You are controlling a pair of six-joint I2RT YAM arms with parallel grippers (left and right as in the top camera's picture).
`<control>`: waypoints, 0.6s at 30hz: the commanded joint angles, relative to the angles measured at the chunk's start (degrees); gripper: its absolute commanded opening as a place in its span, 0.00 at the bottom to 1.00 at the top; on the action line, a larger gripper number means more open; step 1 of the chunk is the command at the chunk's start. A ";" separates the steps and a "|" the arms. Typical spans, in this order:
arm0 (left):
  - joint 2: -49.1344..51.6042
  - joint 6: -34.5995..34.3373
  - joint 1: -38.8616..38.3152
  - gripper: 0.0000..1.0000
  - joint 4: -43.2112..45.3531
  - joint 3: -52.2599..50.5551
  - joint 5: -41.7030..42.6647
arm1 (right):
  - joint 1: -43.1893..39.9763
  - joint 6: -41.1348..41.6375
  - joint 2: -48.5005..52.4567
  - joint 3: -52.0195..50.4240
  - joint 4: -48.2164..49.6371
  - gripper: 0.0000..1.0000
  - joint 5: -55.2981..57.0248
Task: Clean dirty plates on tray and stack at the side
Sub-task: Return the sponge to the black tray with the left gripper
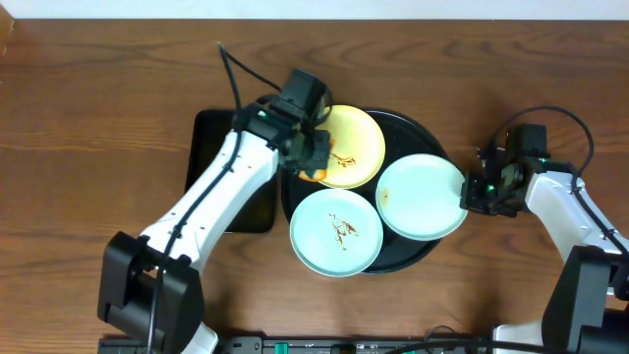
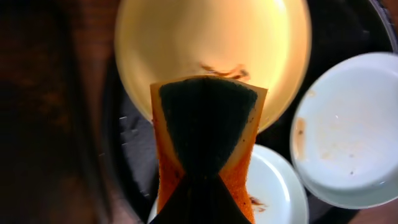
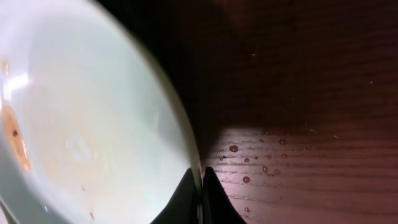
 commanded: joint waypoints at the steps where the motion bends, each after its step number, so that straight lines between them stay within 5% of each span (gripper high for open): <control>1: -2.64 1.99 3.89 0.07 -2.19 0.63 -3.41 | -0.26 -0.07 0.37 -0.31 0.44 0.01 -0.52; 12: -8.15 1.97 19.52 0.07 -10.27 0.63 -9.46 | 0.07 -0.04 -3.82 2.64 -0.59 0.01 1.31; 18: -8.15 1.97 25.05 0.08 -11.78 0.61 -9.44 | 3.67 -0.07 -10.97 4.17 -0.87 0.01 13.38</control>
